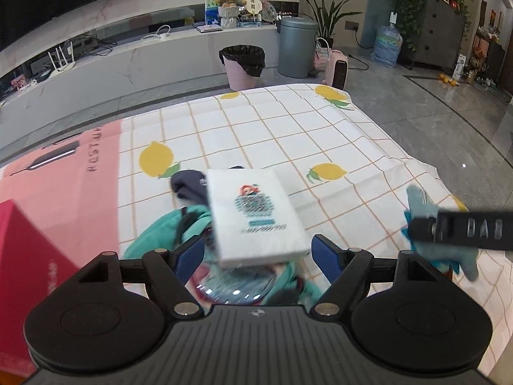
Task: Organize soft objects
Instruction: 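Grasp the grey-green plush monster with the right tool and lift it, then grasp the white tissue pack with the left tool while the right tool holds the plush monster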
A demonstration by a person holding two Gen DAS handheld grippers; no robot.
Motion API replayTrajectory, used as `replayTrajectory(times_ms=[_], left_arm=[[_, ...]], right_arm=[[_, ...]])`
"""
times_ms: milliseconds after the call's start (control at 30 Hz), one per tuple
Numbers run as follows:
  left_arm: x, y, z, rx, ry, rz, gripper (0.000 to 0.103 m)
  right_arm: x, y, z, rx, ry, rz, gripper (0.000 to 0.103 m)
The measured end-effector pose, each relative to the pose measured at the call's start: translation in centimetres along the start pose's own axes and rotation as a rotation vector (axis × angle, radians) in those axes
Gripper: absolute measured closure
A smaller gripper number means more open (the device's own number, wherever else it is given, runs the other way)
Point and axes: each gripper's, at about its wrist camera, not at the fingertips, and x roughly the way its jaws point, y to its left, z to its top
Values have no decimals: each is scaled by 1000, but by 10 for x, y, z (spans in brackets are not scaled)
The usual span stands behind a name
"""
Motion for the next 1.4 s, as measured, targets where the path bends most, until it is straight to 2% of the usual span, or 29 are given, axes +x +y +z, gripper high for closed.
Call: replayTrajectory(times_ms=[133,233,333,500,600,700,767,833,867,900,933,967,1033,1100,1267,1400], left_arm=[[12,-8,10,10,-6,10,13],[22,-12,17,37,1,47,13],[32,-12,21,44,7,85,13],[45,-14,20,64,30,86,13],[51,-21,18,116,29,83,8],[55,-28,13,167,21,119,8],[52,-32,8,193,4,121,18],[45,-35,3,219,-21,104,37],[42,-35,1,223,-35,93,39],[39,-34,-1,217,-46,82,50],[37,-32,-2,202,-52,69,56],[33,-30,-4,181,-60,61,58],[25,-23,-7,143,-84,41,70],[11,-14,-11,98,-143,0,80],[-33,0,-26,90,-304,-55,87],[-51,5,-31,96,-324,-107,91]], right_arm=[[6,1,-3,-33,13,-42,34],[6,1,-2,-33,12,-19,34],[6,-3,-1,23,7,19,34],[8,-3,0,22,7,22,34],[12,-2,-1,18,18,19,34],[12,0,-1,2,22,12,34],[12,1,-1,-4,21,13,34],[11,1,-1,-5,21,14,34],[11,1,-1,-3,22,11,34],[11,0,-2,-2,24,4,34],[12,0,-2,-4,26,-5,34],[12,1,-2,-11,27,-14,34],[12,2,-3,-27,29,-21,34],[13,3,-3,-31,32,-17,34],[13,5,-4,-49,37,-16,34],[14,7,-4,-60,40,-12,34]])
